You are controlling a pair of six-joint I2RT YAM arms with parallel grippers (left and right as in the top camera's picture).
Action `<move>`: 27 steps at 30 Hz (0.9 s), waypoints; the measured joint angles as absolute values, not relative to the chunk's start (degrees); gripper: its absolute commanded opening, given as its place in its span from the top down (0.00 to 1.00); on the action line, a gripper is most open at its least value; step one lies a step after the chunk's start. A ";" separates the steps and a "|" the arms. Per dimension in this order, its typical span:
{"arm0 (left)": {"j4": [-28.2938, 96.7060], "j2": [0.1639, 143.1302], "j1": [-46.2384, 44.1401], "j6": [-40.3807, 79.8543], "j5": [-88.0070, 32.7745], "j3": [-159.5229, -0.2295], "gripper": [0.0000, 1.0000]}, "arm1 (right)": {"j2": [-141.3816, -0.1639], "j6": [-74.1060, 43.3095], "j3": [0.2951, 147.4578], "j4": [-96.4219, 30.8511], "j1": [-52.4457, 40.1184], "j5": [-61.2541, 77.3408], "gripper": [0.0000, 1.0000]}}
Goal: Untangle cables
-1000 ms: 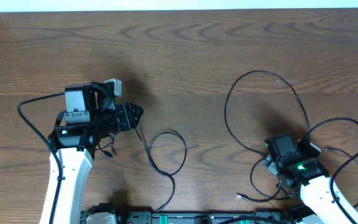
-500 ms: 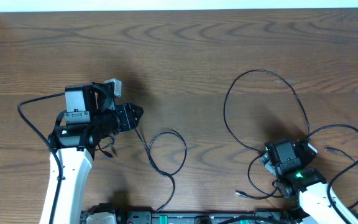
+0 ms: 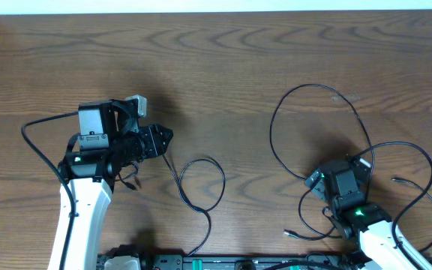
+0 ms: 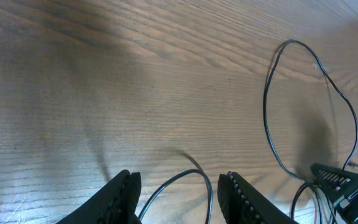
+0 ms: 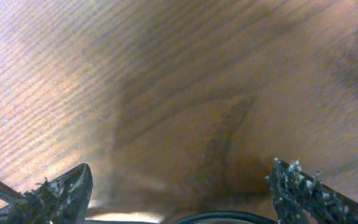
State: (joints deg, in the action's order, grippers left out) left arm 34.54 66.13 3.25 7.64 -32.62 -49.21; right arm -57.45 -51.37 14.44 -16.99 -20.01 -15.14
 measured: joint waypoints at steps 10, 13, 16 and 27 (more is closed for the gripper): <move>34.54 66.13 3.25 7.64 -32.62 -49.21 0.54 | -56.49 -50.98 16.10 -24.05 -20.01 -10.66 0.14; 34.52 66.13 3.25 7.64 -32.62 -49.21 0.54 | -56.38 -50.96 16.45 -25.19 -20.01 -9.69 0.15; 34.54 66.13 3.25 7.64 -32.62 -49.21 0.54 | -56.27 -50.94 16.45 -25.43 -20.01 -9.58 0.15; 34.57 66.13 3.25 7.62 -32.62 -49.21 0.54 | -56.36 -74.11 16.95 -29.58 -20.18 -19.25 0.12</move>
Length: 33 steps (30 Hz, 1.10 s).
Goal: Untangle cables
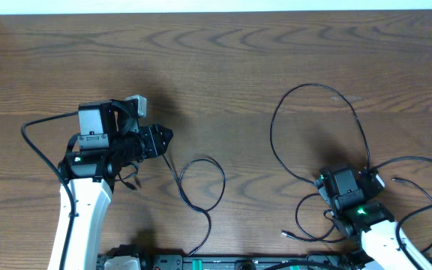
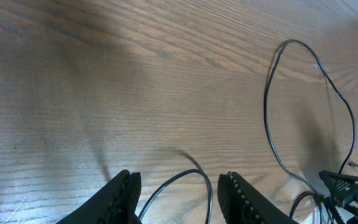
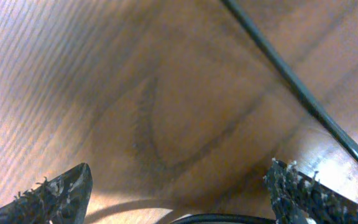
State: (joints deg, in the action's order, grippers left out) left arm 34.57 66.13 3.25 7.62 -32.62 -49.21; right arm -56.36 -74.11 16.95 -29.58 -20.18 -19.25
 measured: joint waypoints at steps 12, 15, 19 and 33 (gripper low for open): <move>34.72 66.13 3.25 7.62 -32.64 -49.21 0.54 | -54.35 -79.37 19.68 -44.36 -20.18 -12.43 0.06; 34.76 66.13 3.25 7.64 -32.64 -49.21 0.54 | -51.51 -79.44 19.68 -47.07 -20.21 -12.21 0.06; 34.74 66.13 3.25 7.64 -32.62 -49.21 0.54 | -46.87 -78.15 19.68 -47.99 -20.21 -13.17 0.07; 34.96 66.13 3.25 7.64 -32.64 -49.21 0.54 | -43.70 -63.51 19.68 -48.18 -20.21 -10.22 0.07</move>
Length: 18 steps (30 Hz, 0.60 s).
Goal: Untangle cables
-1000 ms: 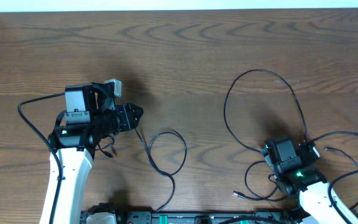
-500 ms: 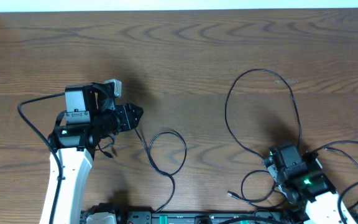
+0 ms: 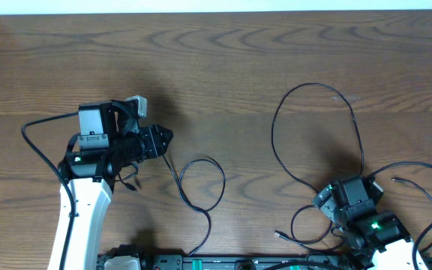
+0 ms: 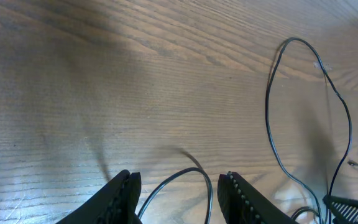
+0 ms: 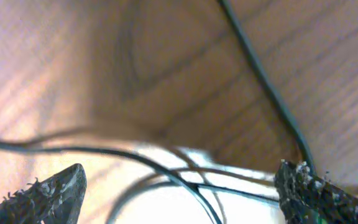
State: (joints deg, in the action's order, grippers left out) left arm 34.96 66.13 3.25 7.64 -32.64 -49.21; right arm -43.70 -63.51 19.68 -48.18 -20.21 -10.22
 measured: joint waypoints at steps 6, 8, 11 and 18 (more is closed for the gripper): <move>34.96 66.13 3.25 7.64 -32.62 -49.21 0.54 | -43.70 -63.53 19.68 -52.05 -20.21 -3.25 0.07; 34.96 66.13 3.25 7.64 -32.62 -49.21 0.54 | -43.70 -63.51 19.68 -52.45 -20.21 -1.26 0.08; 34.94 66.13 3.25 7.64 -32.62 -49.21 0.54 | -43.70 -63.35 19.68 -53.10 -20.21 1.69 0.10; 34.94 66.13 3.25 7.64 -32.62 -49.21 0.54 | -43.70 -63.20 19.68 -56.55 -20.21 4.78 0.14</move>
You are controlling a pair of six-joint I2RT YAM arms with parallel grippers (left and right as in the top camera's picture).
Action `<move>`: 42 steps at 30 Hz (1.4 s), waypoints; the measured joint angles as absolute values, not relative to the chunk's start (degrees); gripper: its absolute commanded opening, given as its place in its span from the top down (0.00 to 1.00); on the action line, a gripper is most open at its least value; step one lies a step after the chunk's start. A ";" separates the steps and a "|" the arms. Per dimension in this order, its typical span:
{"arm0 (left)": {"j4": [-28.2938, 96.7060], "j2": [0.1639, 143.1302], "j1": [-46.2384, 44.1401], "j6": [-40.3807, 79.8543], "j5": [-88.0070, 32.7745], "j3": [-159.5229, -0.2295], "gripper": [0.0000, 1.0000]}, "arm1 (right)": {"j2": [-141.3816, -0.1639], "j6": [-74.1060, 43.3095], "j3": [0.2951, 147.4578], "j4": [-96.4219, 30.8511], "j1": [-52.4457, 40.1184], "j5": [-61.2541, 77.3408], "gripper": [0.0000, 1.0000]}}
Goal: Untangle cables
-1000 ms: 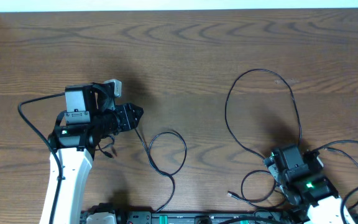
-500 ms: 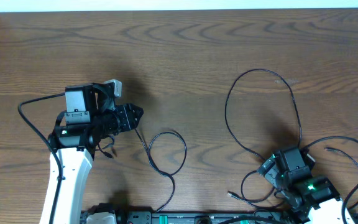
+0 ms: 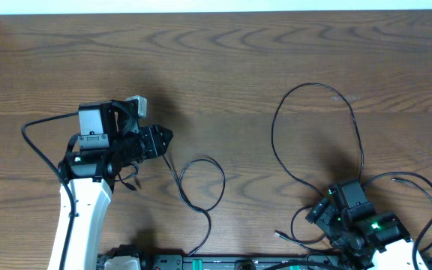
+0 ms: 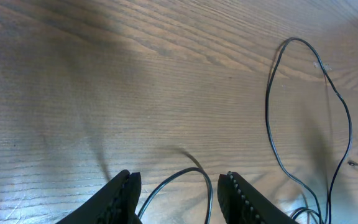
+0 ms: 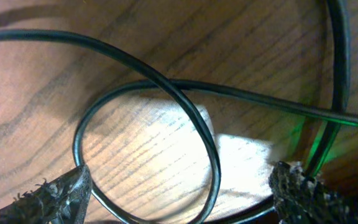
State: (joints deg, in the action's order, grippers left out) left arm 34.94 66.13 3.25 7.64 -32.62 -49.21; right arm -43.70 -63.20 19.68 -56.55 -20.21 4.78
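Two thin black cables lie on the wooden table. The left cable (image 3: pixel 201 184) curls in a small loop beside my left gripper (image 3: pixel 161 139), which is open; in the left wrist view the loop (image 4: pixel 194 180) lies between the fingers of my left gripper (image 4: pixel 179 199). The right cable (image 3: pixel 317 135) makes a large loop and ends in crossed coils near the front edge. My right gripper (image 3: pixel 319 216) hangs open over those coils (image 5: pixel 166 124), its fingers (image 5: pixel 48 199) wide apart and holding nothing.
The table's front edge with the arm bases (image 3: pixel 238 262) lies just below the right coils. More strands of the right cable (image 3: pixel 418 187) sweep out to the right, with a loose plug end (image 3: pixel 280 235) near the front.
My right gripper has moved a little toward the front edge and now looks straight down on crossed cable coils. The strands at the right have shifted slightly. The left arm has not moved.
My right gripper stood open by the bottom of the large loop. At each later moment it was nearer the front edge, and the right-hand strands had drawn in with it. Now it is over the coils. The left gripper stayed open by its loop throughout.
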 measured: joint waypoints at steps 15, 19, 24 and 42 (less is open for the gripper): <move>34.94 66.13 3.25 7.64 -32.62 -49.21 0.54 | -44.31 -62.70 19.68 -45.84 -20.21 5.06 0.26; 34.96 66.13 3.25 7.64 -32.62 -49.21 0.54 | -46.65 -62.70 19.68 -45.21 -20.21 4.27 0.27; 34.96 66.13 3.25 7.64 -32.62 -49.21 0.54 | -51.16 -62.70 19.59 -43.44 -20.21 4.12 0.25; 35.38 66.13 3.25 7.64 -32.62 -49.21 0.54 | -64.58 -62.78 22.41 -26.65 -20.21 2.79 0.26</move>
